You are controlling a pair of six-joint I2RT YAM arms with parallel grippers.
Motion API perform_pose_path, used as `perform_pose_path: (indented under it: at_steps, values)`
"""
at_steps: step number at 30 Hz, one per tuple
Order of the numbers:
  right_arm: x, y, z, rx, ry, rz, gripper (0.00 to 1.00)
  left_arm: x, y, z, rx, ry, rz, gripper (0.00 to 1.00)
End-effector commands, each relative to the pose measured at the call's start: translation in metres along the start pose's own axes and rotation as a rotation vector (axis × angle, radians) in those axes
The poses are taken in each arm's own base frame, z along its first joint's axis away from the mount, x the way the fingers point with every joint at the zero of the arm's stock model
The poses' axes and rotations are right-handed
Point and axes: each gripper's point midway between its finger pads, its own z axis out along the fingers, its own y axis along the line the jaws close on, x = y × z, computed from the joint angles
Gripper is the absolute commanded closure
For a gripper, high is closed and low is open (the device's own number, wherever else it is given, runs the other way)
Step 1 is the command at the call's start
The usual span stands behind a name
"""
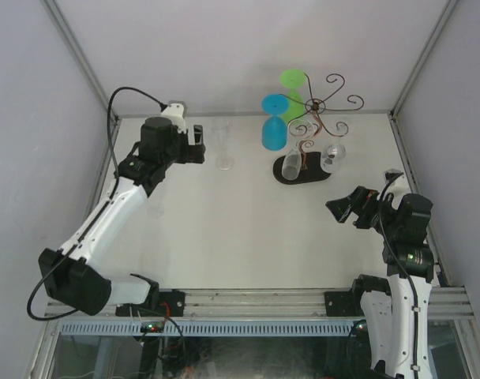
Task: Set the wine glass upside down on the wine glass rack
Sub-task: Pick up the wine glass at the center of the board.
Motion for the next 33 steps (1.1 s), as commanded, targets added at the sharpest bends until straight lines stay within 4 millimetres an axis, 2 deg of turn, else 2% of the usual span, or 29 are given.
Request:
perform_pose_path:
  at_steps: [1,6,11,19,24,27,33]
  values:
    - [-0.005,0.004,0.000,-0.023,-0.021,-0.045,0.00,-0.066,-0.026,0.016,0.098,-0.178,0.040,0.01]
    - [-0.004,0.004,0.001,-0.030,-0.013,-0.044,0.00,-0.066,-0.044,0.056,0.132,-0.163,0.116,0.00]
    - [-0.002,0.005,0.002,-0.035,-0.003,-0.042,0.00,-0.060,-0.055,0.089,0.166,-0.137,0.178,0.00]
    - [-0.002,0.004,0.004,-0.039,0.004,-0.040,0.00,-0.043,-0.054,0.137,0.133,-0.089,0.210,0.00]
    - [-0.001,0.004,0.004,-0.039,0.008,-0.038,0.00,-0.042,-0.058,0.158,0.139,-0.095,0.207,0.00]
    - [-0.001,0.004,0.004,-0.040,0.009,-0.039,0.00,-0.044,-0.061,0.165,0.144,-0.110,0.202,0.04]
    - [-0.001,0.004,0.004,-0.040,0.011,-0.037,0.00,-0.045,-0.063,0.174,0.151,-0.120,0.196,0.25]
